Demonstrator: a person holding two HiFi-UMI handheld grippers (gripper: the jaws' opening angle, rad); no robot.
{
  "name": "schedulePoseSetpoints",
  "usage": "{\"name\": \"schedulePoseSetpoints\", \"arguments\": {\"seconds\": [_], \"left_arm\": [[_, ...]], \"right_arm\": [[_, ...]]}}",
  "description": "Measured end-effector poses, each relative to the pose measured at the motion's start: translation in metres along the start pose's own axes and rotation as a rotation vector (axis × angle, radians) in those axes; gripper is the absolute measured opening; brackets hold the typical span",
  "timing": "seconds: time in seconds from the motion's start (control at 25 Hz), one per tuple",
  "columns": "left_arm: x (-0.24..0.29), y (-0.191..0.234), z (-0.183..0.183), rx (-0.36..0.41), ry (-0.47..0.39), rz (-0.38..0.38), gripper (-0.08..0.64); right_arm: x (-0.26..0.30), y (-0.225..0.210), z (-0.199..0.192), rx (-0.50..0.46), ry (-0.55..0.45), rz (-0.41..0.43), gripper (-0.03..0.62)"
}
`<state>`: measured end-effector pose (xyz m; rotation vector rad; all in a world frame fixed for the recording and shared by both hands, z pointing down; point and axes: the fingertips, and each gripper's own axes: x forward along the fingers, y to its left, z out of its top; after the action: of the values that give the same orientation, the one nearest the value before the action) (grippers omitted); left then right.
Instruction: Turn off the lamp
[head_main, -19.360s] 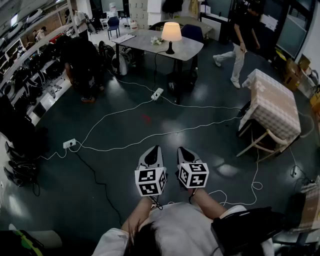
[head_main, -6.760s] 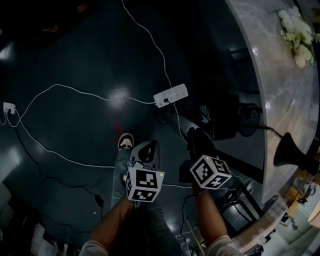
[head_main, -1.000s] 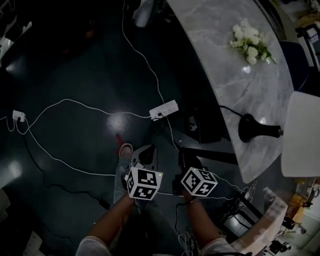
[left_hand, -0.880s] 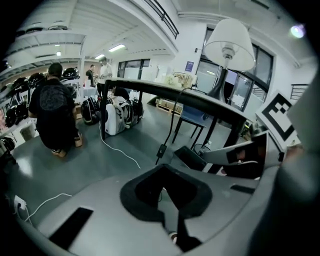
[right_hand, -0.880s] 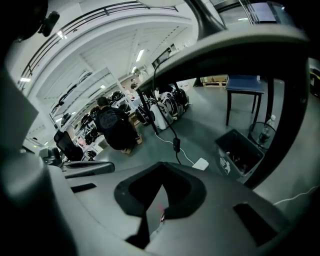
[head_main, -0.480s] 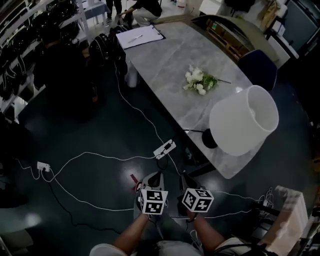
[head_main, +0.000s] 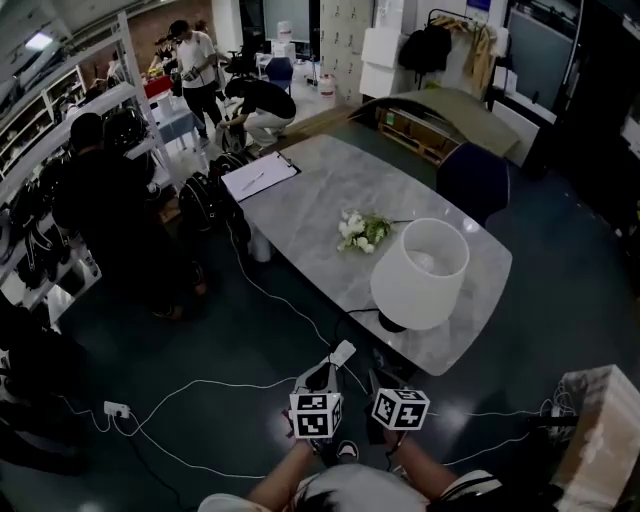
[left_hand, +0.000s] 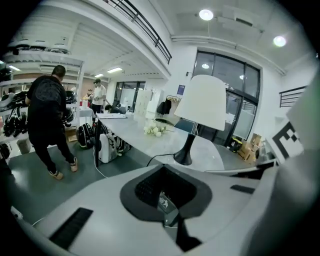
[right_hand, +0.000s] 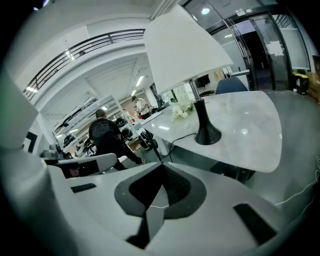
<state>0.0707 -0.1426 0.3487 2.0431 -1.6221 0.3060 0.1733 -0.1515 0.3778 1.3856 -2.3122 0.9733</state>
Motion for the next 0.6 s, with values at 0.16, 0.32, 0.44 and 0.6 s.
{"name": "schedulePoseSetpoints", "arguments": {"seconds": [0.16, 0.32, 0.44, 0.6], "left_arm": [[-0.002, -0.018, 0.021, 0.020, -0.022, -0.028, 0.006], [0.000, -0.038, 0.032, 0.044, -0.024, -0.076, 0.006], [0.003, -0.057, 0.043, 0.069, -0.031, -0.118, 0.006], [0.014, -0.075, 0.054, 0.090, -0.033, -0.173, 0.006]], "right_arm": [[-0.014, 0.000, 0.025, -0.003, -0.044, -0.001, 0.000], [-0.025, -0.003, 0.045, -0.015, -0.077, -0.009, 0.000], [-0.036, -0.008, 0.059, -0.020, -0.102, -0.029, 0.000], [-0.047, -0.021, 0.068, -0.020, -0.135, -0.074, 0.000]]}}
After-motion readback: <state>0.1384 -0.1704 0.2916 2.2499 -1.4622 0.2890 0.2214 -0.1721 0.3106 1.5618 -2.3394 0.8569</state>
